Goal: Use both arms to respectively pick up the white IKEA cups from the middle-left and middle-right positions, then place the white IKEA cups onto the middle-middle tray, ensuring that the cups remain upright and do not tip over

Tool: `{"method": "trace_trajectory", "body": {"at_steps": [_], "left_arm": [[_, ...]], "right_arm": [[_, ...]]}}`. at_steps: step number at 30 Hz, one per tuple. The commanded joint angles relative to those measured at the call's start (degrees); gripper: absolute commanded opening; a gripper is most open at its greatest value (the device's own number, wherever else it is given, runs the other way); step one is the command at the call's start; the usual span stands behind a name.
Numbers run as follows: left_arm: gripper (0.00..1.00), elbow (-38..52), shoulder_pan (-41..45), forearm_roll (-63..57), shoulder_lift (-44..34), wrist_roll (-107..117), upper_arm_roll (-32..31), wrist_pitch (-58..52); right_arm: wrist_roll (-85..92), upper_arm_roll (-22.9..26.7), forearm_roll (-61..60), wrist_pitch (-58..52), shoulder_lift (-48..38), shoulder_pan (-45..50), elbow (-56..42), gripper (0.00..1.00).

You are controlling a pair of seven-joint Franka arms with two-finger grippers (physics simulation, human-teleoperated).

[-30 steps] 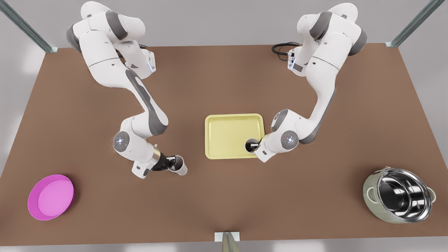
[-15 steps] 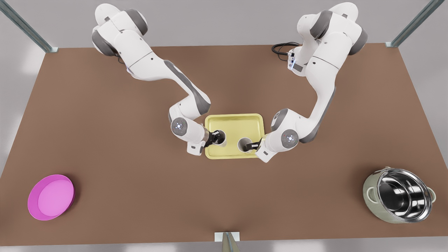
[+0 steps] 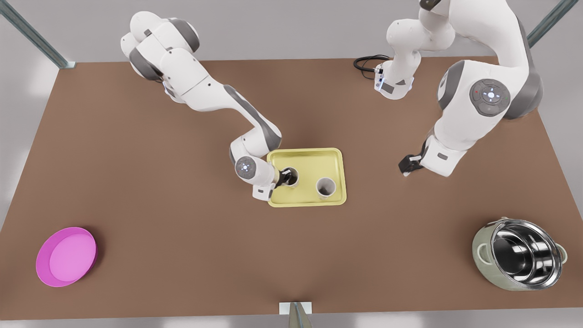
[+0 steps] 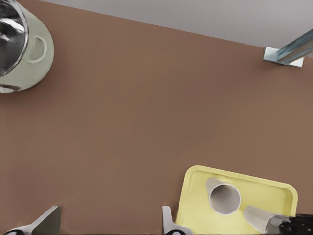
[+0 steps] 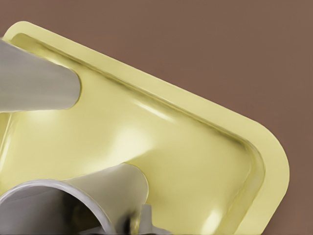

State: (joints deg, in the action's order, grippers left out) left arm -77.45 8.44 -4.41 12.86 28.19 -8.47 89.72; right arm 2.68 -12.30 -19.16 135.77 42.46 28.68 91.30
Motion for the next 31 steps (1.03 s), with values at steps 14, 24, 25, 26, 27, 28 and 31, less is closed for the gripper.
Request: {"method": "trace_trajectory", "body": {"at_steps": [14, 24, 25, 26, 27, 28, 31], "left_arm": [[1.0, -0.33, -0.36, 2.22, 0.5, -27.22, 1.18, -13.08], [1.0, -0.15, -0.18, 5.73, 0.59, -27.22, 1.09, -14.83], [1.0, -0.24, -0.18, 5.73, 0.59, -27.22, 1.09, -14.83], [1.0, -0.24, -0.18, 5.82, 0.59, -27.14, 1.09, -14.83], [1.0, -0.24, -0.18, 5.82, 0.59, -27.14, 1.09, -14.83], [1.0, -0.24, -0.09, 5.82, 0.59, -27.14, 1.09, -14.83], [1.0, -0.24, -0.01, 5.91, 0.67, -27.14, 1.09, -14.83]], "right_arm": [[-1.63, -0.62, -2.9, -7.79, -7.39, -1.87, -0.78, 1.0], [-3.21, 12.74, 25.39, -52.27, -30.06, -24.64, -13.61, 1.0], [-3.21, 12.57, 25.05, -52.27, -33.23, -25.43, -10.8, 1.0], [-3.56, 12.48, 24.43, -52.27, -35.78, -25.61, -8.52, 1.0], [-3.56, 12.57, 23.9, -52.27, -38.06, -25.61, -6.76, 1.0], [-3.65, 12.57, 23.9, -52.27, -39.29, -25.78, -5.53, 1.0], [-3.56, 12.74, 23.9, -52.27, -39.38, -26.05, -5.26, 1.0]]}}
